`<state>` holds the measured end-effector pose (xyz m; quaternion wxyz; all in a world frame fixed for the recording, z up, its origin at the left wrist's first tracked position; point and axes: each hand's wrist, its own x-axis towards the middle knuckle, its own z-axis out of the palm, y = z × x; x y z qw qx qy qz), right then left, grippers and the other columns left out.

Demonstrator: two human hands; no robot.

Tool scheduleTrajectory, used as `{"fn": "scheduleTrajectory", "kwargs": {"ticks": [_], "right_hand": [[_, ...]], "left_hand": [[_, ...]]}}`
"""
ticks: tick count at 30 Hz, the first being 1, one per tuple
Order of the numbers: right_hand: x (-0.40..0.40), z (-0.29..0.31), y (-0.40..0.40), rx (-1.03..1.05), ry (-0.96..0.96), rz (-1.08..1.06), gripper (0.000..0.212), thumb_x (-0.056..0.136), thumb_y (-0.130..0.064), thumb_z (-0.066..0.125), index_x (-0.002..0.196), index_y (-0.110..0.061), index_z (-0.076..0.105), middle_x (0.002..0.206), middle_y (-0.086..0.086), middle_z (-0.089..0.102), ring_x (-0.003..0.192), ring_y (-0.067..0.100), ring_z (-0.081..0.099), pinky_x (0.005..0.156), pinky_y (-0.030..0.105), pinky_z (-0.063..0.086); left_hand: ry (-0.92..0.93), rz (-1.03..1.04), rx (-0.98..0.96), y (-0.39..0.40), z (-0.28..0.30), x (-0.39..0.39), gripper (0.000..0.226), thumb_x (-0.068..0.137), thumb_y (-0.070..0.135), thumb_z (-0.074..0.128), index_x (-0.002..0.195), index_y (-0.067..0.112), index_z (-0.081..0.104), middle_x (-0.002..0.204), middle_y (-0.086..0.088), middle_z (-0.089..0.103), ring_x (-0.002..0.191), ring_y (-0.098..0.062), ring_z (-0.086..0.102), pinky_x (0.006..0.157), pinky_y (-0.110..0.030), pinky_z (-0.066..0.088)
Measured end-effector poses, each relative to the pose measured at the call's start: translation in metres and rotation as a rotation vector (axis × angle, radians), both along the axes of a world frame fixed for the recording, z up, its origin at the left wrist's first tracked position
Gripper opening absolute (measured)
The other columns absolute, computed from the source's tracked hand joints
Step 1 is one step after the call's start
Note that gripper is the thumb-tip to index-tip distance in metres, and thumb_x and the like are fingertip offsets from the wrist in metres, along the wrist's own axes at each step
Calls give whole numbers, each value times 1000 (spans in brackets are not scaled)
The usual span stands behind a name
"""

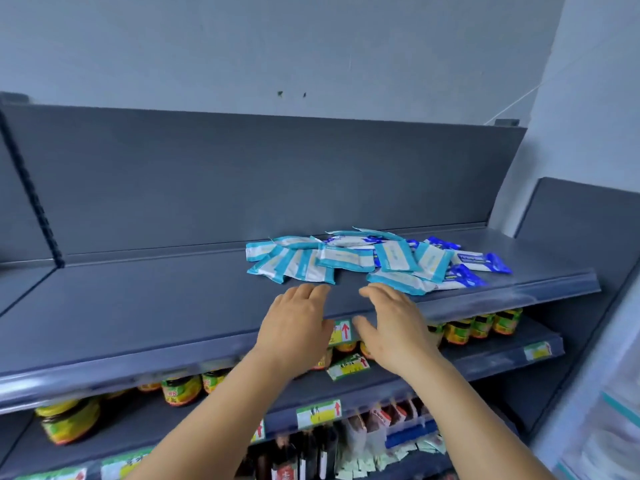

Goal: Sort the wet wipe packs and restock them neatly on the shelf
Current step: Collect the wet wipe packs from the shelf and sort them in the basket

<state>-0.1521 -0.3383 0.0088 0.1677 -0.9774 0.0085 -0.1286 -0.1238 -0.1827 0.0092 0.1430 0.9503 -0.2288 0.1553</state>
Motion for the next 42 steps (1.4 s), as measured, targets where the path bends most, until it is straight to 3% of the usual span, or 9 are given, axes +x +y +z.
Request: {"fn": "scheduleTrajectory", "kwargs": {"ticks": [13, 23, 25, 27, 32, 37, 40, 42], "right_hand": [[150, -7, -27, -85, 55, 160, 47, 98, -31, 42, 144, -21, 36, 152, -6, 30, 140, 17, 26, 115, 34, 25], [210, -18, -11, -143, 301, 80, 52, 101, -35, 30, 150, -35, 15, 160, -3, 2, 146, 30, 3, 115, 44, 18], [212, -18, -8, -169, 308, 67, 52, 101, -37, 28, 150, -38, 13, 159, -4, 5, 142, 30, 11, 113, 42, 21], [214, -15, -7, -199, 294, 51, 51, 100, -38, 27, 149, -40, 14, 157, -7, 14, 136, 29, 19, 108, 40, 24], [202, -17, 6, -209, 317, 52, 52, 99, -37, 25, 149, -42, 12, 153, -9, 20, 129, 28, 26, 106, 39, 27], [177, -18, 31, -229, 310, 112, 51, 100, -34, 26, 149, -39, 14, 145, -4, 29, 123, 26, 30, 103, 35, 32], [173, -10, 38, -186, 300, 116, 44, 100, -31, 25, 143, -40, 31, 141, -1, 37, 123, 27, 34, 104, 36, 34], [176, -8, 39, -162, 312, 65, 43, 100, -29, 26, 140, -39, 35, 142, 0, 39, 126, 28, 35, 104, 38, 35]], "left_hand": [[131, 255, 38, -9, -13, 141, 63, 94, 41, 47, 149, 21, 21, 154, 1, 25, 139, -22, 27, 111, -36, 28], [233, 219, 236, -5, -12, 226, 75, 95, 54, 34, 152, 16, 3, 161, 0, -3, 148, -18, -8, 120, -42, 2], [299, 210, 272, -1, -12, 236, 76, 94, 59, 29, 152, 17, 7, 160, 1, 7, 148, -18, -2, 118, -46, -1], [349, 207, 270, 4, -12, 234, 71, 94, 61, 26, 150, 18, 19, 156, 0, 23, 145, -20, 18, 117, -50, -2], [299, 182, 322, 25, -13, 205, 61, 94, 61, 21, 134, 20, 44, 135, -2, 47, 126, -21, 43, 110, -46, 15], [205, 166, 338, 58, -17, 174, 57, 93, 61, 22, 108, 19, 58, 110, -2, 56, 107, -21, 52, 98, -39, 26], [145, 190, 204, 78, -15, 169, 45, 98, 49, 26, 95, 19, 59, 105, -2, 58, 101, -23, 54, 91, -36, 30], [126, 256, 97, 87, -17, 178, 38, 98, 44, 29, 106, 21, 58, 113, -2, 56, 107, -25, 52, 91, -36, 32]]}}
